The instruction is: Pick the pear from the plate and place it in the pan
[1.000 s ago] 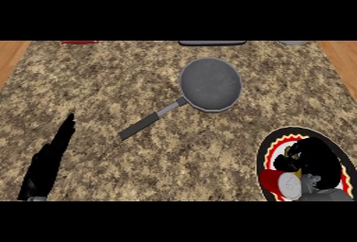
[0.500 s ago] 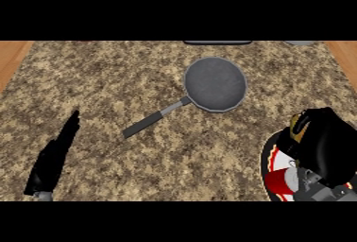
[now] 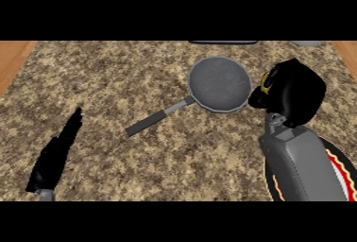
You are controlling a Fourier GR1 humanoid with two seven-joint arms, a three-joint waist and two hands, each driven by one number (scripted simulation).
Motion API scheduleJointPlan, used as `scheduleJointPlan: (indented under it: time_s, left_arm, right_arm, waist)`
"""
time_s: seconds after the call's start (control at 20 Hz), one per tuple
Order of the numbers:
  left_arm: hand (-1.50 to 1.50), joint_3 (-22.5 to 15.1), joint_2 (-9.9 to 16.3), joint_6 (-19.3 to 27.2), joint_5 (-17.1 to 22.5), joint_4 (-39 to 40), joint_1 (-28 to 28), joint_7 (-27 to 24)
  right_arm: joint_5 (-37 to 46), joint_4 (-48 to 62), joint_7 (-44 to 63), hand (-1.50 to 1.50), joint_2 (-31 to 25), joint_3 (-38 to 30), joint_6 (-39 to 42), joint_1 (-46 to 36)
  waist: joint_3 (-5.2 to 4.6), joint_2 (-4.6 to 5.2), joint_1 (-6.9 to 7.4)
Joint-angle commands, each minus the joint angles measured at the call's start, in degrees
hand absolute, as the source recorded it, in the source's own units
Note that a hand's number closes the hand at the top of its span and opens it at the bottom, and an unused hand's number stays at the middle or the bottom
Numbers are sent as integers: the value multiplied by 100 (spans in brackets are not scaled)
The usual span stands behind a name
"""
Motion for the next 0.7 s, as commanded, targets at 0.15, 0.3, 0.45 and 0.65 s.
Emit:
scheduleJointPlan:
  time_s: [0.15, 0.3, 0.45, 0.65]
  left_arm:
    - [0, -51, -25, -111, -19, 95, -132, 6]
    - [0, 14, -27, -94, -21, 148, -317, -82]
    - [0, -209, -193, -39, -120, -122, 22, 18]
    - [0, -75, -51, -172, -51, -48, -310, 213]
  right_arm:
    - [-542, 2348, -427, 150, 276, -1264, -1536, -1216]
    - [-730, 3463, -743, 150, 406, -1527, -2045, -1611]
    - [-957, 4519, -1080, 150, 232, -1885, -2226, -2103]
    - [-1101, 5715, -1547, 150, 179, -2091, -2466, -2354]
  waist:
    - [10, 70, 123]
    - [9, 83, 156]
    - [11, 85, 222]
    - [14, 123, 271]
